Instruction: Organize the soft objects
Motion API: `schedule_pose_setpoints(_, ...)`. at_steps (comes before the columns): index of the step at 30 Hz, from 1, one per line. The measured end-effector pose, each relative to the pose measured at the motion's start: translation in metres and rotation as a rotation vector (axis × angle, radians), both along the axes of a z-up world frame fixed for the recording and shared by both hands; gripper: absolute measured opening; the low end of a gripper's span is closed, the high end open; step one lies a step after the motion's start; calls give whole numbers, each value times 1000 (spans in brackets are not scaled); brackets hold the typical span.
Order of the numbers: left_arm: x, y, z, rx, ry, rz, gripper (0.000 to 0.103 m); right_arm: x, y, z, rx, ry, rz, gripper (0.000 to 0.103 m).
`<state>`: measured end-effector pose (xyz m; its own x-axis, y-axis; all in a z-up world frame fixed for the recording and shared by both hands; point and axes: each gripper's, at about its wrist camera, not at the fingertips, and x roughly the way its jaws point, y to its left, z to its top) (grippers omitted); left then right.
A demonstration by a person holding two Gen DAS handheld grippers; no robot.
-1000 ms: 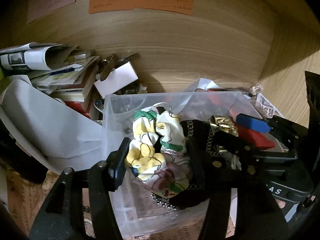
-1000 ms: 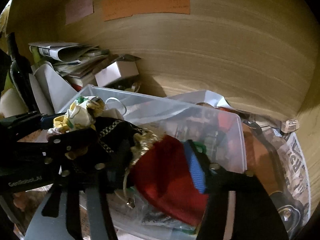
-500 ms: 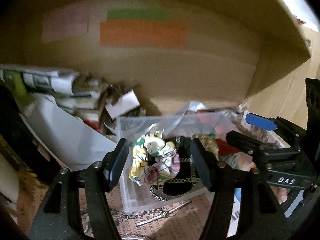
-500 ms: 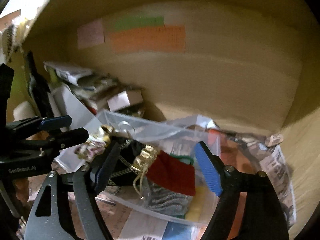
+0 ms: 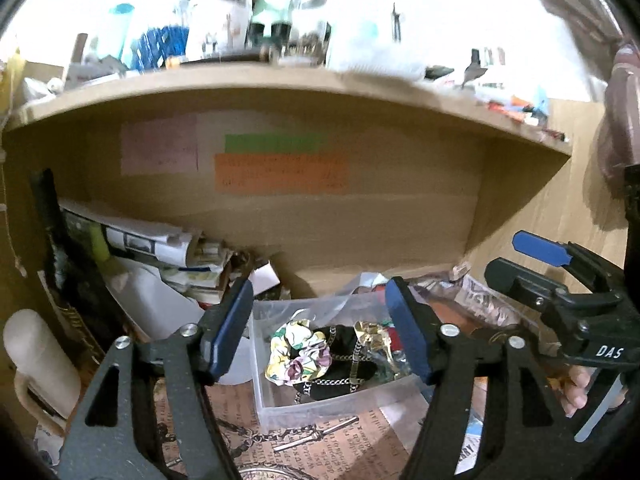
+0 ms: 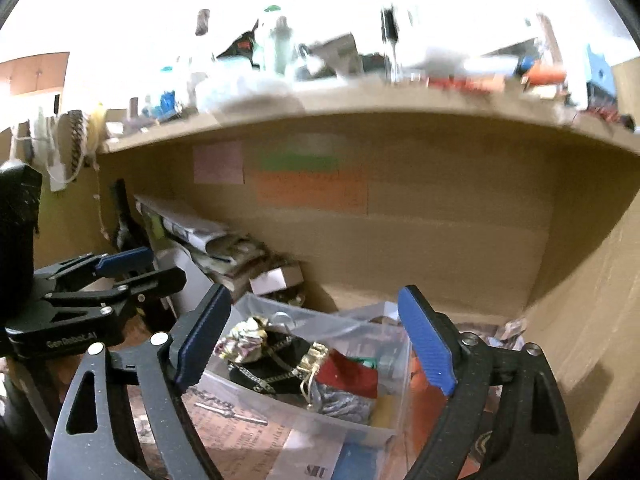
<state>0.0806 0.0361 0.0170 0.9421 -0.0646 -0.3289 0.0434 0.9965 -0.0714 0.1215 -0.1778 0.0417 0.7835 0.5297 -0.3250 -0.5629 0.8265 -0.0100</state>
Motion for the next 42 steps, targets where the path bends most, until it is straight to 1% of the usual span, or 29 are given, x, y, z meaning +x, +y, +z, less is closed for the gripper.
schedule_pose_setpoints(2,-8,-1,4,5,-23,8,76,-7,-2,4,13,-18,3,86)
schedule_pose_setpoints(4,-17,0,7,2,-44,12,84,-13,-3,7,25,-29,5,93)
schedule_pose_setpoints(5,-22,1,9,-1,-53,13,85,-16,-4,9,29,-38,3,95)
schedule_pose_setpoints(7,-29,1,12,0,-68,16,91,-23,-5,10,37,-55,-2,103)
schedule_pose_setpoints(10,-36,0,15,7,-84,24,98,-28,-7,12,52,-60,-8,103)
schedule_pose_setpoints(12,-40,1,15,5,-87,24,100,-31,-8,12,61,-55,-11,103)
schedule_pose_setpoints(18,-43,-1,15,16,-92,27,102,-36,-10,12,70,-57,-22,103)
schedule_pose_setpoints(42,-47,-8,12,32,-89,22,103,-41,-10,11,75,-54,-19,103)
